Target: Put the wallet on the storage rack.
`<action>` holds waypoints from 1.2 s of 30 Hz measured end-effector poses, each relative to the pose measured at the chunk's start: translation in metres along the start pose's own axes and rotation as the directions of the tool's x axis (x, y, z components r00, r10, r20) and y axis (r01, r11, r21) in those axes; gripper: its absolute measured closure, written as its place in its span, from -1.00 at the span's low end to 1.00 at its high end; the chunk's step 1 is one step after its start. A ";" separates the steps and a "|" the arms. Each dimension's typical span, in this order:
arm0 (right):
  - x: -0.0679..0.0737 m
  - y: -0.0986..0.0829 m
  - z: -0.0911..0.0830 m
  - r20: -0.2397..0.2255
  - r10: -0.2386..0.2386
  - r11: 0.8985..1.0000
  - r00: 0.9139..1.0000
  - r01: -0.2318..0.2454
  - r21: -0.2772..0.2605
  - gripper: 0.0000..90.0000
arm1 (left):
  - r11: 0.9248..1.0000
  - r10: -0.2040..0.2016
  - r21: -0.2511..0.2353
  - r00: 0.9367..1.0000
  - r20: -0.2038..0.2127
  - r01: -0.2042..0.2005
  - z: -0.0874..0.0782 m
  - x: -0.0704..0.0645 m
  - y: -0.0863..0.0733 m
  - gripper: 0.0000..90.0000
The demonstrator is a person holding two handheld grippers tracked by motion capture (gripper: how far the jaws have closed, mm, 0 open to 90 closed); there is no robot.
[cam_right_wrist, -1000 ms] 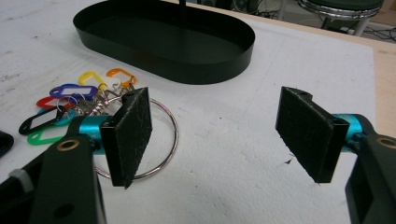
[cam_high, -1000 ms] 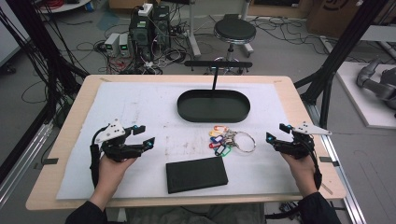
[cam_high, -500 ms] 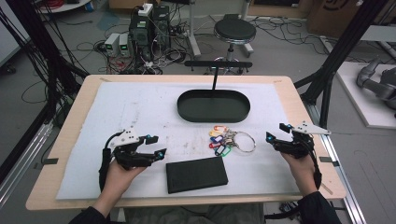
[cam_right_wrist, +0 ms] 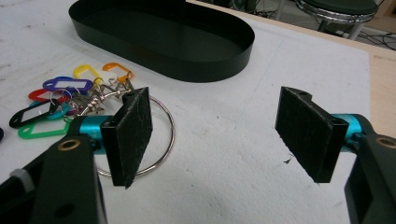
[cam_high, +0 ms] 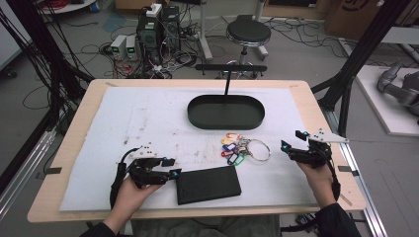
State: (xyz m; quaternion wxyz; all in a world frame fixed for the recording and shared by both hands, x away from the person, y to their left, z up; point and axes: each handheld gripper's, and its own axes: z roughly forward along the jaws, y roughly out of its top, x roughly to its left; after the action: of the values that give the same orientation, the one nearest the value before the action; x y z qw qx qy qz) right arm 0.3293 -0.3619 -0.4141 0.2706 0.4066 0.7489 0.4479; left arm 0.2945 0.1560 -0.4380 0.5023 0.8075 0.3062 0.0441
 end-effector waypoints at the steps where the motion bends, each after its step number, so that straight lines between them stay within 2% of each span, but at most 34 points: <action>1: 0.000 0.000 0.000 0.002 -0.001 1.000 1.000 0.001 0.002 -0.38 | 1.000 -0.015 0.016 1.000 0.001 0.015 0.003 0.001 -0.001 0.10; 4: 0.000 0.000 0.000 0.001 -0.001 1.000 1.000 0.001 0.003 -0.38 | 0.999 -0.022 0.039 1.000 -0.004 0.022 0.005 0.002 -0.002 0.10; 6: 0.000 -0.001 0.000 0.004 -0.011 1.000 1.000 0.011 0.005 -0.38 | 0.997 -0.020 0.074 1.000 -0.012 0.021 0.009 0.002 -0.003 0.08; 7: 0.000 -0.001 0.000 0.004 -0.009 1.000 1.000 0.009 0.008 -0.38 | 0.993 -0.029 0.110 1.000 -0.001 0.029 0.013 0.001 -0.004 0.07; 8: 0.001 0.000 0.000 0.007 -0.012 1.000 1.000 0.012 0.009 -0.38 | 0.993 -0.029 0.110 1.000 -0.001 0.029 0.013 0.001 -0.004 0.07; 9: 0.001 0.000 0.001 0.006 -0.017 1.000 1.000 0.017 0.010 -0.38 | 0.992 -0.055 0.110 0.998 -0.002 0.055 0.014 0.001 -0.005 0.07; 10: 0.001 0.000 0.001 0.008 -0.018 1.000 1.000 0.018 0.011 -0.38 | 0.992 -0.055 0.110 0.998 -0.002 0.055 0.014 0.001 -0.005 0.08; 11: 0.001 0.000 0.001 0.007 -0.018 1.000 1.000 0.018 0.012 -0.38 | 0.991 -0.074 0.112 0.997 0.007 0.072 0.014 0.003 -0.005 0.10; 12: 0.002 0.000 0.001 0.005 -0.016 1.000 1.000 0.016 0.012 -0.38 | 0.989 -0.104 0.111 0.994 0.041 0.099 0.014 0.005 -0.007 0.17; 13: 0.002 0.000 0.001 0.005 -0.016 1.000 1.000 0.016 0.012 -0.38 | 0.989 -0.104 0.111 0.994 0.041 0.099 0.014 0.005 -0.007 0.27; 14: 0.001 0.000 0.001 0.004 -0.020 1.000 1.000 0.020 0.010 -0.38 | 0.988 -0.126 0.102 0.990 0.061 0.119 0.014 0.006 -0.009 0.34; 16: 0.002 0.000 0.001 0.005 -0.023 1.000 1.000 0.022 0.012 -0.38 | 0.987 -0.128 0.103 0.990 0.060 0.121 0.014 0.006 -0.009 0.36; 20: 0.003 0.000 0.002 0.003 -0.023 1.000 1.000 0.022 0.012 -0.38 | 0.990 -0.106 0.100 0.993 0.054 0.100 0.013 0.004 -0.008 0.47; 25: 0.003 0.001 0.002 0.005 -0.023 1.000 1.000 0.023 0.008 -0.38 | 0.995 -0.088 0.051 0.995 0.054 0.085 0.008 0.004 -0.007 0.67; 28: 0.003 0.002 0.002 0.006 -0.028 1.000 1.000 0.028 0.002 -0.38 | 0.998 -0.067 0.023 0.996 0.054 0.066 0.006 0.003 -0.005 0.71; 29: 0.004 0.002 0.002 0.005 -0.026 1.000 1.000 0.026 0.002 -0.38 | 0.999 -0.046 0.002 0.998 0.052 0.046 0.005 0.002 -0.004 0.72; 30: 0.004 0.002 0.002 0.008 -0.031 1.000 0.999 0.031 -0.002 -0.38 | 0.999 0.004 -0.038 0.999 0.037 -0.003 0.002 -0.002 0.001 0.73; 31: 0.004 0.002 0.002 0.006 -0.033 0.999 0.999 0.033 -0.006 -0.35 | 0.998 0.040 -0.056 0.999 0.026 -0.039 0.001 -0.004 0.004 0.73; 32: 0.004 0.002 0.002 0.006 -0.033 0.999 0.999 0.033 -0.006 -0.35 | 0.998 0.040 -0.056 0.999 0.026 -0.039 0.001 -0.004 0.004 0.74; 34: 0.006 0.003 0.001 0.002 -0.038 0.999 0.999 0.038 -0.012 -0.33 | 0.990 0.109 -0.087 0.994 -0.005 -0.109 -0.001 -0.009 0.009 0.74; 36: 0.006 0.003 0.000 -0.002 -0.037 0.999 0.999 0.037 -0.013 -0.33 | 0.980 0.160 -0.116 0.987 -0.031 -0.162 -0.002 -0.013 0.011 0.75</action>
State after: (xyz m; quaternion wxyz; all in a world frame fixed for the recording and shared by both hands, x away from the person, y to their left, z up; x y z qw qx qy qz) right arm 0.3278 -0.3560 -0.4118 0.2806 0.3905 0.7535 0.4483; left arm 0.2887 0.1470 -0.4248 0.5405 0.7981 0.2420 0.1111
